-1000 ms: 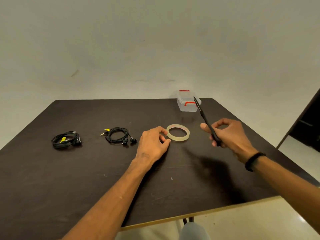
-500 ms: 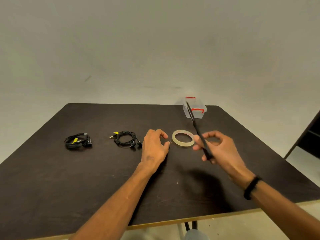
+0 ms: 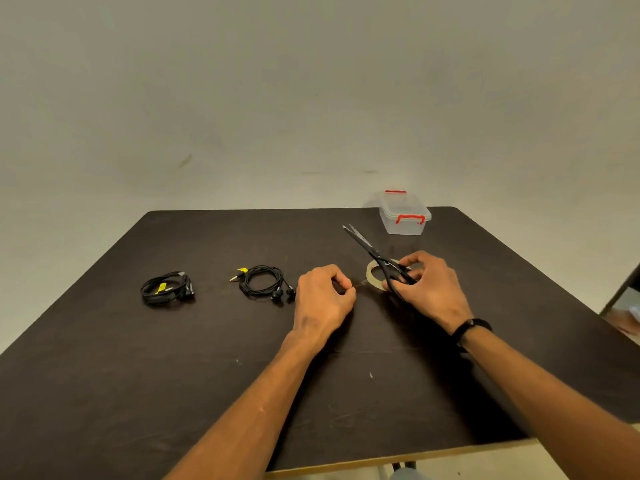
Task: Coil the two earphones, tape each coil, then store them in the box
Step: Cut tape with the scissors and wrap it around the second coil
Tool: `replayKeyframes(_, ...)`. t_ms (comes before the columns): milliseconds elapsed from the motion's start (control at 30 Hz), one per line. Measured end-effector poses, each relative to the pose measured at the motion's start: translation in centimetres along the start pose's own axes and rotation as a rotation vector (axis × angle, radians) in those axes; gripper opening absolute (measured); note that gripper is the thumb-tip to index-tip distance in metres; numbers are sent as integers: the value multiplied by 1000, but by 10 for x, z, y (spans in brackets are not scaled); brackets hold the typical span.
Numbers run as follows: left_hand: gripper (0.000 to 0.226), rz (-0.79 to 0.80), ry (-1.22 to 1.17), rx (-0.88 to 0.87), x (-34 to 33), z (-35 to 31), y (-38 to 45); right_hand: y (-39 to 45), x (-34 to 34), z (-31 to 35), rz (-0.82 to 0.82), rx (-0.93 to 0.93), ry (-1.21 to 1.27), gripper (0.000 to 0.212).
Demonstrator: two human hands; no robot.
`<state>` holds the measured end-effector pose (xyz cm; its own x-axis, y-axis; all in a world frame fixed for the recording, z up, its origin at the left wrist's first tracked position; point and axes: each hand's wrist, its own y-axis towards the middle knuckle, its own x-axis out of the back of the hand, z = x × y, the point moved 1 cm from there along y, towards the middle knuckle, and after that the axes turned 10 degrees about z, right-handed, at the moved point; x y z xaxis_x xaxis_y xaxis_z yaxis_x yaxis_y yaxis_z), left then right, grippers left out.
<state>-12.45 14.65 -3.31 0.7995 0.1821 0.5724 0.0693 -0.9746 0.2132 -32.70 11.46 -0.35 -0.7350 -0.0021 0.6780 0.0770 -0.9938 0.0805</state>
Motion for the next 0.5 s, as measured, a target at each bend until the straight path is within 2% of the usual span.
replayKeyframes(167,13,14,-34,97,1,0,10,5,2,-12,-95,-67,-86,37)
replayKeyframes(333,11,25,1,140,3,-6,13,10,5,-13,-157,-116,-112,45)
replayKeyframes(500,17,2,18,126,2,-5,12,-5,20,-9,-159,-99,42,48)
